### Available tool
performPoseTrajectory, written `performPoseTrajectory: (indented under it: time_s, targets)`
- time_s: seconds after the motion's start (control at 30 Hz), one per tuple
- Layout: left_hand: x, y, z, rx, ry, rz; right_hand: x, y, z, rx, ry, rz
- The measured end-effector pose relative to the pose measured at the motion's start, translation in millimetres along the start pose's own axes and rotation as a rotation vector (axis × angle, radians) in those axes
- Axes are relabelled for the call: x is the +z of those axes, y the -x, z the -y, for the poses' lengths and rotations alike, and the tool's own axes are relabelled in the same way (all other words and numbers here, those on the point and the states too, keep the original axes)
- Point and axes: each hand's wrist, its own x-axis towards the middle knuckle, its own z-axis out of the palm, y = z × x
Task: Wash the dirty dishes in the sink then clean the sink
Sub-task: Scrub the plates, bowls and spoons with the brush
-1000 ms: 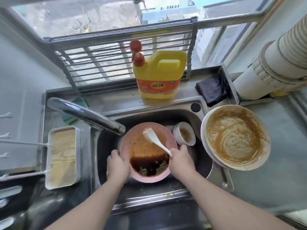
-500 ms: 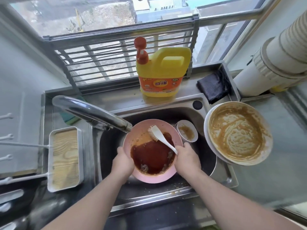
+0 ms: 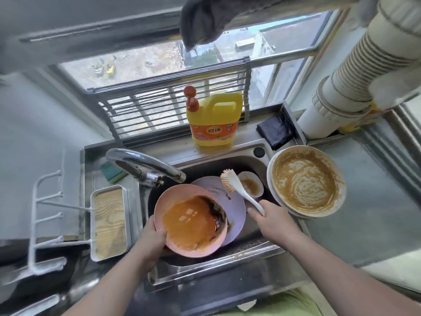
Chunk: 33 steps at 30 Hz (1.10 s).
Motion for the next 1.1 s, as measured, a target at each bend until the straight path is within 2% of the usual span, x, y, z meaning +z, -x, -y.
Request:
performPoseTrajectory:
  time_s: [0.13, 0.27, 0.37, 0.5, 0.6, 0.67, 0.77, 0.87, 0.93, 1.03, 1.1]
  targets:
    - [2.2, 19.4, -6.0, 0.063, 0.005, -0.038, -10.6, 20.2, -6.5, 0.019, 0.05, 0.012]
    - [16.1, 38.8, -14.2, 0.19, -0.253, -0.108, -8.3, 28.5, -4.0, 0.077, 0.054, 0.12]
    - [30.3, 53.3, -17.6, 0.299, -0.566, -0.249, -3.2, 30.7, 2.6, 0.122, -0.174, 0.194]
    - [42.2, 65.7, -11.9, 0.518, -0.793, -0.291, 0.3, 29.2, 9.8, 0.054, -0.515, 0.337]
    - [46.4, 69.8, 0.2, 0.622, -0.947, -0.327, 3.6, 28.1, 9.1, -0.015, -0.509, 0.339]
    - [48.8, 68.5, 1.7, 0.583, -0.813, -0.351, 4.5, 24.9, 3.4, -0.056, -0.386, 0.251]
    - [56.3, 60.3, -3.9, 0.395, -0.392, -0.377, -1.1, 28.7, 1.7, -0.059, -0.297, 0.217]
    - [73.2, 54.6, -10.3, 0.203, 0.179, -0.308, -3.0, 42.1, 11.1, -0.194, -0.072, 0.343]
    - [86.4, 52.0, -12.7, 0.084, 0.443, -0.267, 8.2, 50.7, 29.1, -0.301, 0.047, 0.412]
    - [100.9, 51.4, -10.9, 0.043, 0.569, -0.265, 25.1, 33.7, 66.7, -0.371, 0.081, 0.376]
    - [104.8, 49.0, -9.0, 0.056, 0.559, -0.263, 18.1, 2.1, 76.9, -0.271, 0.177, 0.292]
